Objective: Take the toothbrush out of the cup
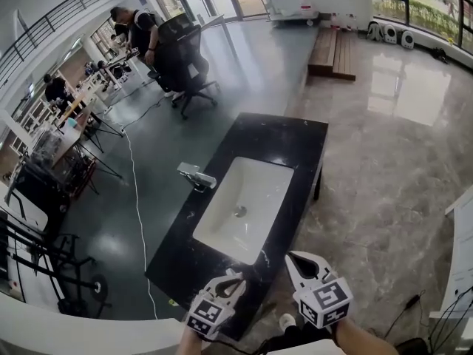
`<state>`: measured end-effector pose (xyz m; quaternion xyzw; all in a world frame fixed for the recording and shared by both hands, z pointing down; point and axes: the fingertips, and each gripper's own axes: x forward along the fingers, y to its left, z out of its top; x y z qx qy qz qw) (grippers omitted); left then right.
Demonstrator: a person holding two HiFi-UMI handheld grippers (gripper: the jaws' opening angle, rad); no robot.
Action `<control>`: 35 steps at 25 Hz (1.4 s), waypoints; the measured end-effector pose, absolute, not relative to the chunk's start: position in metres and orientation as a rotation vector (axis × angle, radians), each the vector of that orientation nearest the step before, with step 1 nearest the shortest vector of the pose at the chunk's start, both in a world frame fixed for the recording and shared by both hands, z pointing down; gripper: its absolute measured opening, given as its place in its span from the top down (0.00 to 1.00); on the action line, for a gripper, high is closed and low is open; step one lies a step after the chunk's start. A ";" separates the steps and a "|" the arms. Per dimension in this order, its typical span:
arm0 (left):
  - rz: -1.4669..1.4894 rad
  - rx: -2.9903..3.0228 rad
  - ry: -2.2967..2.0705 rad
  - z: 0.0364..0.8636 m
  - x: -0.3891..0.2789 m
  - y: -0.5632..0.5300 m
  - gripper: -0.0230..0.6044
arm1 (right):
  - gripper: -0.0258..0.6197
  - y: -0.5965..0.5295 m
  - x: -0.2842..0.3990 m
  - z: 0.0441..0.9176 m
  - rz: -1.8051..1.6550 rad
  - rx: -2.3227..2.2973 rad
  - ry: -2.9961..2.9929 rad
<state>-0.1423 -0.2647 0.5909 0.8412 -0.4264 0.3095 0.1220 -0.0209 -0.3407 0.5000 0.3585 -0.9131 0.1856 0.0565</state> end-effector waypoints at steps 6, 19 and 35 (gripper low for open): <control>0.485 2.410 -1.462 0.520 -0.175 -0.264 0.90 | 0.98 -0.332 -0.036 0.487 0.532 1.032 -2.803; 0.169 2.350 -1.806 0.461 -0.206 -0.263 0.90 | 0.98 -0.338 -0.045 0.467 0.443 1.001 -2.837; 0.222 2.354 -1.797 0.462 -0.202 -0.261 0.90 | 0.99 -0.337 -0.044 0.459 0.393 0.984 -2.860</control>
